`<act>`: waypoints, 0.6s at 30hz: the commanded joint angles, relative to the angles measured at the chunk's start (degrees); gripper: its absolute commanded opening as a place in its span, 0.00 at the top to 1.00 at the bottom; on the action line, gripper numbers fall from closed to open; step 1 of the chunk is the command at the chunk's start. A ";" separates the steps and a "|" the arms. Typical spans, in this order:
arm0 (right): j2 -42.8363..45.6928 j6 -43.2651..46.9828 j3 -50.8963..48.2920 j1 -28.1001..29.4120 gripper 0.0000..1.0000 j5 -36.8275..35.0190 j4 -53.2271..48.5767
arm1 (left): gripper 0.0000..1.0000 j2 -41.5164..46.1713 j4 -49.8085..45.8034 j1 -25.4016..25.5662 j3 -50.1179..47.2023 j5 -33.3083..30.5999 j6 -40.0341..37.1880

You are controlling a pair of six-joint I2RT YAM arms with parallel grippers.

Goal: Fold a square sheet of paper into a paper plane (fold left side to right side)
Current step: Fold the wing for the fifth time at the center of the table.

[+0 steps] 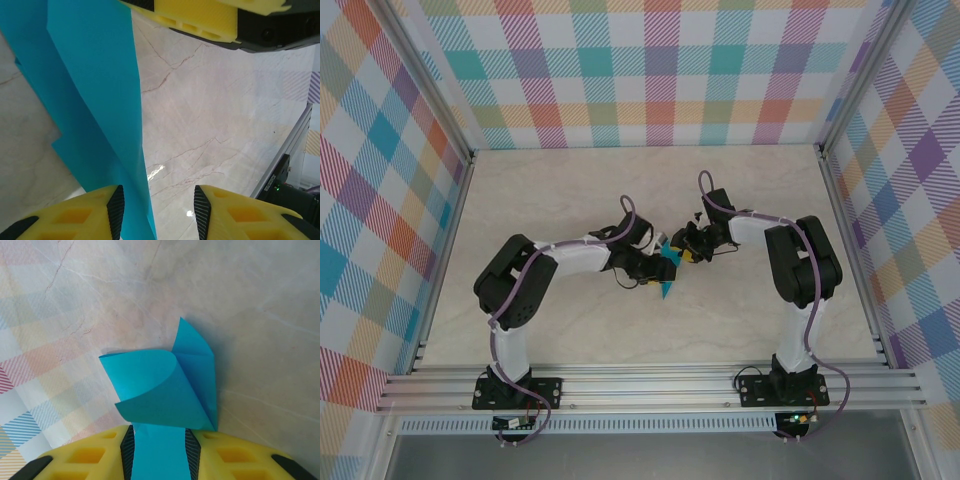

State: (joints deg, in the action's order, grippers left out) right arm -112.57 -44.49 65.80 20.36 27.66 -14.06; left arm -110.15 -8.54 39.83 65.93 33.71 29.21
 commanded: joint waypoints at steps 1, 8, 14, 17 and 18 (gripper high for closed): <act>-3.05 0.98 -1.03 0.37 0.64 -3.98 -3.92 | 0.57 -1.89 -2.02 0.87 2.07 -0.82 -0.02; -2.91 0.98 -1.02 0.38 0.64 -3.85 -3.92 | 0.63 -3.74 -4.64 1.76 3.72 -2.68 -1.44; -2.91 0.86 -1.11 0.38 0.63 -3.80 -3.78 | 0.74 -4.47 -4.63 2.27 4.46 -2.94 -1.47; -2.86 0.96 -1.11 0.38 0.63 -3.76 -3.78 | 0.77 -4.87 -4.52 2.42 4.38 -2.94 -1.44; -2.92 0.98 -1.11 0.38 0.63 -3.76 -3.81 | 0.79 -4.91 -4.41 2.41 4.28 -2.91 -1.45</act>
State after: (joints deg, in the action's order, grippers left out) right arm -112.57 -44.47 65.80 20.36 27.68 -14.04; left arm -113.89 -11.92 41.30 69.14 30.76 28.73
